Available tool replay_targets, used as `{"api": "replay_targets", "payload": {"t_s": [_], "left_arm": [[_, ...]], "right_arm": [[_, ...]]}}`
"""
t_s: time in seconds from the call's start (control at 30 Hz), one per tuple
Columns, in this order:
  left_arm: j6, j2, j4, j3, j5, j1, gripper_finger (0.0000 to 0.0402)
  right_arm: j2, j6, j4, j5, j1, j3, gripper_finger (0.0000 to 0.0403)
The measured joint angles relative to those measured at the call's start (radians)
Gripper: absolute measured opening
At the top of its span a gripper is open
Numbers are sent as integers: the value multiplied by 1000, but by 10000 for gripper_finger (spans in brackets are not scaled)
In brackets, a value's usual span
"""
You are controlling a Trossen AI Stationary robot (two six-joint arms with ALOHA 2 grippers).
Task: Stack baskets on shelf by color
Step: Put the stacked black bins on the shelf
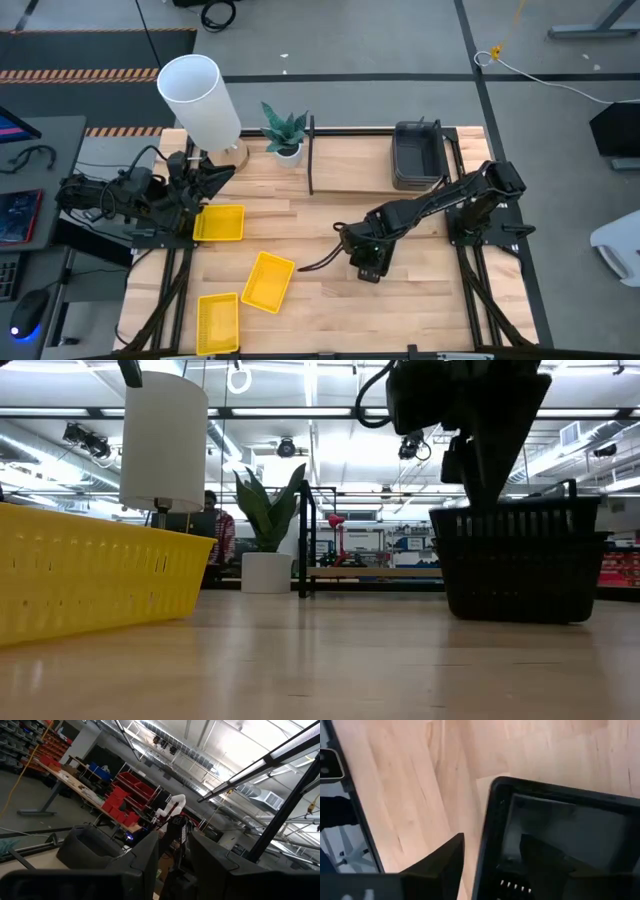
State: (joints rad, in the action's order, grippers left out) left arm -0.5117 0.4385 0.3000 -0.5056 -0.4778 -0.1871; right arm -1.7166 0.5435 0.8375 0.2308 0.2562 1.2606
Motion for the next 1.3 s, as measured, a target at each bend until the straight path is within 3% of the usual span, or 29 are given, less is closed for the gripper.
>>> {"api": "replay_targets", "payload": {"t_s": [0.1,0.3,0.43,0.67,0.83,1.03,1.23,1.3], "left_arm": [[0,0,-1,0,0,0,119],[0,0,-6,0,0,0,119],[0,0,-7,0,0,0,119],[-1,0,-10,0,0,0,119],[0,0,-10,0,0,0,119],[0,0,-15,0,0,0,119],[0,0,-20,0,0,0,119],[0,0,-23,0,0,0,119]], "right_arm": [[0,-15,-1,-19,11,0,219],[-35,-21,-10,-187,67,1,275],[-98,-24,-30,-220,100,1,305],[-176,-23,-30,-299,119,0,306],[-183,-24,-22,-290,117,0,255],[-181,-61,-6,-282,116,0,151],[-175,-243,118,-189,98,54,31],[-173,-318,196,-185,85,105,14]]}}
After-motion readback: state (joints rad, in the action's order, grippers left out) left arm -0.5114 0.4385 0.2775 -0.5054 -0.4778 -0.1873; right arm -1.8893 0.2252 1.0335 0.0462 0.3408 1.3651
